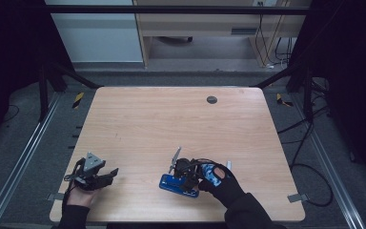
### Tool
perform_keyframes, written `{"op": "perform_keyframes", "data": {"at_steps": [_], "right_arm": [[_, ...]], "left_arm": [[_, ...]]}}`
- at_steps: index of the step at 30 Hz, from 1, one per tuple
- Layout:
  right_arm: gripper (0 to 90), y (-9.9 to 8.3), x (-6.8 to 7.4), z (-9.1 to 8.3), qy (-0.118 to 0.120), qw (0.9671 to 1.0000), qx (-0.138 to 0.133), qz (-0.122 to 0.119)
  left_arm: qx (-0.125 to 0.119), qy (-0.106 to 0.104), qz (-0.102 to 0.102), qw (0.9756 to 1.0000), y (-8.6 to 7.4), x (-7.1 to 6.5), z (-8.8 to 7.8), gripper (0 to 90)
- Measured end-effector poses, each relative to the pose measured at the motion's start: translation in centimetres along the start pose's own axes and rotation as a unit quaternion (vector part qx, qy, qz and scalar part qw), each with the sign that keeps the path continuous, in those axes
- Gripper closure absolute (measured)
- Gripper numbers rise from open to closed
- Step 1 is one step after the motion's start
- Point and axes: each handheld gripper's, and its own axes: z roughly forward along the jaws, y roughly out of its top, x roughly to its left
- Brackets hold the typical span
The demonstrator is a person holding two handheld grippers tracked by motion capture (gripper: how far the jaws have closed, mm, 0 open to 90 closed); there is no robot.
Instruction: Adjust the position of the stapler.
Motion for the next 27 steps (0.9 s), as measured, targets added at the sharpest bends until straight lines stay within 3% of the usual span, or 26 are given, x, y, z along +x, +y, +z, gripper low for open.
{"op": "perform_keyframes", "data": {"at_steps": [4,5,9,13,20,23,27], "right_arm": [[65.8,-0.1,0.1,0.0,-0.002,1.0000,-0.003,-0.003],[65.9,-0.2,0.1,0.0,-0.005,0.9998,-0.006,-0.016],[65.9,-0.3,0.2,-0.1,-0.016,0.9995,-0.009,-0.027],[65.9,-0.6,-0.1,-0.6,-0.019,0.9993,-0.019,-0.028],[65.8,-0.7,-0.2,-1.8,-0.007,0.9984,-0.029,-0.048],[65.8,-0.7,-0.2,-1.9,-0.003,0.9973,-0.023,-0.069],[65.8,-0.9,-0.3,-1.6,0.004,0.9969,-0.018,-0.077]], "left_arm": [[0.000,0.000,0.000,1.0000,0.0,0.0,0.0,39.2],[0.000,0.000,0.000,1.0000,0.0,0.0,0.0,39.2],[0.000,0.000,0.001,1.0000,0.0,0.0,0.0,39.1],[0.000,0.000,0.000,1.0000,0.0,0.0,0.0,39.2],[0.001,0.000,0.001,1.0000,0.0,0.0,0.1,39.2],[0.001,0.000,0.000,1.0000,0.0,0.0,0.1,39.2],[0.002,-0.001,0.000,1.0000,0.0,0.0,0.1,39.2]]}}
